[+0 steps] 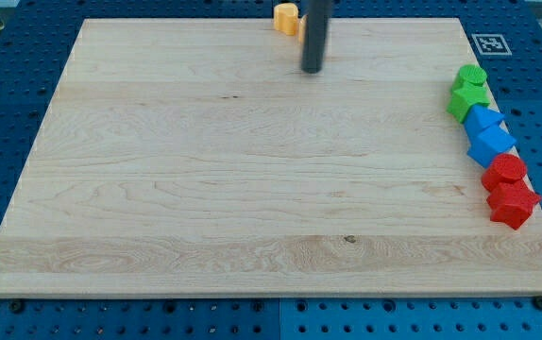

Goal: Separate the yellow hexagon from the yellow heart

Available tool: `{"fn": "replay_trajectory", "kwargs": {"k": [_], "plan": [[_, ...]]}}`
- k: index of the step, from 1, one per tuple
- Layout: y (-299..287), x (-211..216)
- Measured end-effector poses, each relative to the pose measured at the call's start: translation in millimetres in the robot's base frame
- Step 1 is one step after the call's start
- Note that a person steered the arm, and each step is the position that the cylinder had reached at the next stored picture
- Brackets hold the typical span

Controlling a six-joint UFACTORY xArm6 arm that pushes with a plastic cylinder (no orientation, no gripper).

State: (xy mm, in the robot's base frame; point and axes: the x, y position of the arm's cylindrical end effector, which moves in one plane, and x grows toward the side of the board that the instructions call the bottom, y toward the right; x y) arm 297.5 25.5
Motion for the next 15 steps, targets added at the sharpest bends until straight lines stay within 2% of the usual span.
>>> {"fn": "replay_trajectory", "kwargs": {"k": [2,4,5,6,8,9,10,12,14,15], "plan": [[-113.8,-104.9],[-104.4,-105.6],[-86.2,-105.4],[-36.1,-104.6],[-22.2,-104.6],[5.8,-101.1],[2.7,-77.4],[32.7,-74.1],[15.8,-74.7],[5.6,-104.9]]}}
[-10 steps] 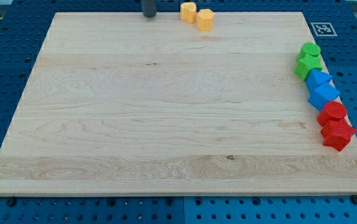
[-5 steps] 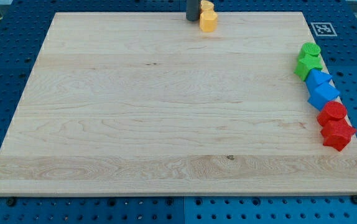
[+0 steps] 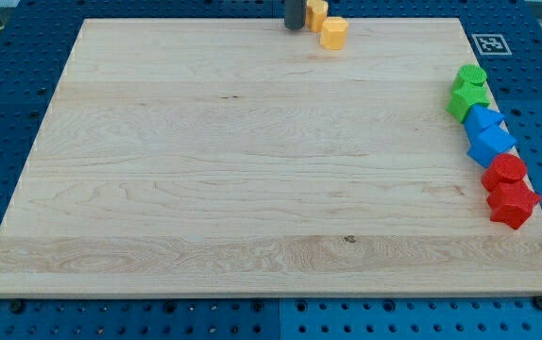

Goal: Separate the yellow hexagon from the yellow heart

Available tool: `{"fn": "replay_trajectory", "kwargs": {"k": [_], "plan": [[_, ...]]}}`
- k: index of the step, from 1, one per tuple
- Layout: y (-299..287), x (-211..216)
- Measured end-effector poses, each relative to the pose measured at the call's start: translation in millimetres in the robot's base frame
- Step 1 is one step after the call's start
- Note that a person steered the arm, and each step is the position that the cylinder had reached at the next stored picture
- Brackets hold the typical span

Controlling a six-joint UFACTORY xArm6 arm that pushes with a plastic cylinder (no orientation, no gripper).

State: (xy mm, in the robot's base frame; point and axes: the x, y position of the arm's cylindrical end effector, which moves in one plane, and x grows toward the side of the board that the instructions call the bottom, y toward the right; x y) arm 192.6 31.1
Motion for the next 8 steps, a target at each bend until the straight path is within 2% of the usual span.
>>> {"fn": "replay_trajectory", "kwargs": {"k": [1,2,3,5,6,7,8], "plan": [[4.3,0.8],[84.7,-0.6],[127.9,6.0],[123.1,22.9],[77.1,15.8],[70.9,-1.0],[90.0,-0.3]]}}
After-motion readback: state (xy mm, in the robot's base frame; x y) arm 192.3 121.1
